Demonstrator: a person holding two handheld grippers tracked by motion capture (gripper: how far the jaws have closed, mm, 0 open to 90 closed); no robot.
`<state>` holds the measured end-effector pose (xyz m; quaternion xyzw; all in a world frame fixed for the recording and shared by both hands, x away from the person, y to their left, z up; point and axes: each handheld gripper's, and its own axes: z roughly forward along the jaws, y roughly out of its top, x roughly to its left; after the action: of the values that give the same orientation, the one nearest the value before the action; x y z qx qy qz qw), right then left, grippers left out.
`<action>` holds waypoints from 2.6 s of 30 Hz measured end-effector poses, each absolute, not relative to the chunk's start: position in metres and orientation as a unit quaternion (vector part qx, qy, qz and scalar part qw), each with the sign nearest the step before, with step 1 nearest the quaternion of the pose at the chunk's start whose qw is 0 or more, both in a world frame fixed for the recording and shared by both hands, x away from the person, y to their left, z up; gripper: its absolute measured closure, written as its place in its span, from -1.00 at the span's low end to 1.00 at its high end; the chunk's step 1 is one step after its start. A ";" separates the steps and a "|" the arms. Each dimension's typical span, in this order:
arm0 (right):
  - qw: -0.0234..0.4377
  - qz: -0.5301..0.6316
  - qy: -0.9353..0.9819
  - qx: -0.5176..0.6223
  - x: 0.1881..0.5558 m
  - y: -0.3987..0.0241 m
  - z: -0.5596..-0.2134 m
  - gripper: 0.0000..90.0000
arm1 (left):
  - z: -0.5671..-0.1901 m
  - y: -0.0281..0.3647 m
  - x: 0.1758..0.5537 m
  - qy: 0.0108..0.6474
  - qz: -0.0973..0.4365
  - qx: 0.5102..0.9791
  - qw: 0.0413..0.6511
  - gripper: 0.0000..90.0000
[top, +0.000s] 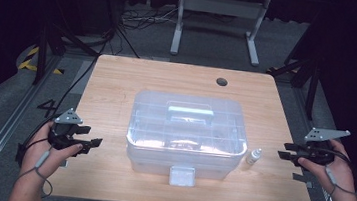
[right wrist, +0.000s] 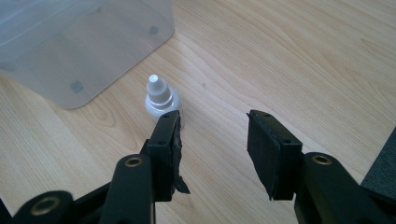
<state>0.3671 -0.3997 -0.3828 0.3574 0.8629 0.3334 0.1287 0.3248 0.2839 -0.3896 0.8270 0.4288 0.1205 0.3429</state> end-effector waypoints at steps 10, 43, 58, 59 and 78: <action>0.129 0.332 0.865 0.353 0.368 -0.397 -0.383 0.22 | -0.389 0.288 0.324 0.438 0.118 0.825 0.337 -0.15; 0.121 0.337 0.858 0.367 0.356 -0.403 -0.384 0.18 | -0.310 0.241 0.332 0.326 0.104 0.840 0.421 -0.10; 0.120 0.335 0.861 0.364 0.352 -0.401 -0.386 0.17 | -0.281 0.185 0.348 0.250 0.095 0.858 0.439 -0.13; 0.121 0.336 0.860 0.364 0.352 -0.401 -0.385 0.17 | -0.281 0.181 0.350 0.249 0.088 0.857 0.442 -0.13; 0.116 0.344 0.861 0.357 0.356 -0.400 -0.386 0.16 | -0.288 0.132 0.385 0.230 0.066 0.866 0.439 -0.11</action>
<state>0.3557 -0.4000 -0.3857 0.3574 0.8607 0.3436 0.1155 0.3852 0.1323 -0.2880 0.8661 0.2295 0.0661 0.4392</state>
